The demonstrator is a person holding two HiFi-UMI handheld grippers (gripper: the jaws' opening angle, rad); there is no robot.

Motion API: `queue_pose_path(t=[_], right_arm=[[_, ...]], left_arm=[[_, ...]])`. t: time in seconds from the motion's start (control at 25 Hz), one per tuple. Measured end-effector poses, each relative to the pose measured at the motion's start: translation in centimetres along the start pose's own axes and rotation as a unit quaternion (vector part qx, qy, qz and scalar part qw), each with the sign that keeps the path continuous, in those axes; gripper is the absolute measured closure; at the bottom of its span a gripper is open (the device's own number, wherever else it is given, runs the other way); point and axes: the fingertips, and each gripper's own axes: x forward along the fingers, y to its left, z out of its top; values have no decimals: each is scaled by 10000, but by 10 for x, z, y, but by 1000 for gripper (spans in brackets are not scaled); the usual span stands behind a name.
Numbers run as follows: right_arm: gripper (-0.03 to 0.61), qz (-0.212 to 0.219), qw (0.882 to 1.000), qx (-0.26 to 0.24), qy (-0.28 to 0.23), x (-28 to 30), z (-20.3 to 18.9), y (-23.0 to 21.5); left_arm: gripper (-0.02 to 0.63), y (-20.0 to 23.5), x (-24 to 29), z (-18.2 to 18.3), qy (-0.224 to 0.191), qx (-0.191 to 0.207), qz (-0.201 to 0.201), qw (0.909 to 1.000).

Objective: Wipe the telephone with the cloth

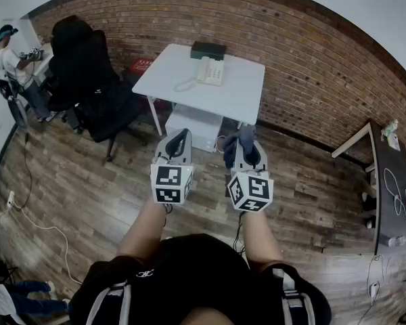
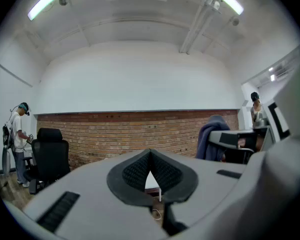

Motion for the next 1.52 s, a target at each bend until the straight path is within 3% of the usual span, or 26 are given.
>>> queue_pose_path(t=[0.8, 0.96, 1.36, 1.52], right_arm=[[560, 666, 9975, -235, 93, 17, -9, -45], [560, 771, 9955, -510, -191, 27, -5, -40], [560, 631, 9961, -619, 48, 102, -30, -51], [559, 534, 9946, -892, 6, 146, -29, -45]], left_arm=[[617, -40, 35, -5, 68, -46, 511, 9987], [617, -32, 48, -11, 115, -98, 558, 9983], [617, 4, 119, -17, -23, -167, 450, 9988], [618, 30, 158, -16, -12, -203, 300, 9993]])
